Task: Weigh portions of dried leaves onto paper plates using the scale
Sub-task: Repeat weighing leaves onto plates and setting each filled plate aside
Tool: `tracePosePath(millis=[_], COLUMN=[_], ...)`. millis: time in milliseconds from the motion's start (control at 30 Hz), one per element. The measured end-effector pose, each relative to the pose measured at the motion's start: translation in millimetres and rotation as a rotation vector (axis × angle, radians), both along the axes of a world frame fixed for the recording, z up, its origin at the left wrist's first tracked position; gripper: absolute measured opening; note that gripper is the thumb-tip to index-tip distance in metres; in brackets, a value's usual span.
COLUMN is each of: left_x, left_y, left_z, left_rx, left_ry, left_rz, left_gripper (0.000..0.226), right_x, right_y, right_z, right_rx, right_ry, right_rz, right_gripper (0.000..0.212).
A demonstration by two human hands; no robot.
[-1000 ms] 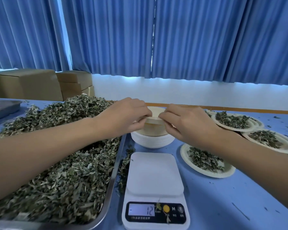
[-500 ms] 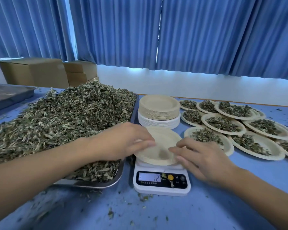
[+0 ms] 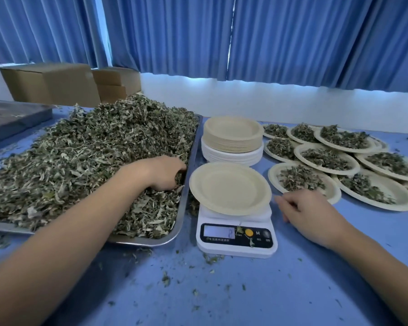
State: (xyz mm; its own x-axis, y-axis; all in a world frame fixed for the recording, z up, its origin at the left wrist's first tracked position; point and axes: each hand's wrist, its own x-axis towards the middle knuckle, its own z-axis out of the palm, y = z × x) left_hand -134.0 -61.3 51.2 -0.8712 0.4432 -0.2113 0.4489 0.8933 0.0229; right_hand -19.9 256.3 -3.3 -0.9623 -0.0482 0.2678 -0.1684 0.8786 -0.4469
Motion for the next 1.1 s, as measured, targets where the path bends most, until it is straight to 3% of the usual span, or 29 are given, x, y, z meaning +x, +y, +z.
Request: tracePosePath(millis=[67, 267, 500, 700, 800, 900, 1000, 1100], left_x=[1.7, -0.6, -2.9, -4.4, 5.2, 19.9, 26.1, 27.2], left_y=[-0.1, -4.2, -7.5, -8.7, -0.4, 21.0, 35.7, 31.6], left_z=[-0.5, -0.3, 11.7, 20.3, 30.4, 31.0, 25.2, 33.0], left_rx=[0.008, 0.075, 0.401, 0.63, 0.979, 1.283, 1.08, 0.947], left_ry=[0.049, 0.132, 0.298, 0.289, 0.178, -0.181, -0.238, -0.089], left_rz=[0.009, 0.103, 0.278, 0.291, 0.293, 0.252, 0.119, 0.036], left_gripper=[0.053, 0.042, 0.039, 0.042, 0.029, 0.04, 0.041, 0.032], right_x=[-0.2, -1.1, -1.6, 0.9, 1.0, 0.5, 0.0, 0.5], right_y=[-3.2, -1.7, -0.8, 0.0, -0.2, 0.3, 0.8, 1.8], right_z=[0.5, 1.5, 0.4, 2.1, 1.6, 1.7, 2.0, 1.4], right_rx=[0.042, -0.007, -0.078, -0.105, -0.105, -0.105, -0.126, -0.146], right_ry=[-0.003, -0.013, -0.067, -0.083, -0.093, -0.101, -0.108, -0.111], right_rz=[0.004, 0.021, 0.008, -0.006, -0.008, -0.006, -0.004, 0.003], right_gripper=[0.052, 0.053, 0.052, 0.052, 0.052, 0.051, 0.051, 0.05])
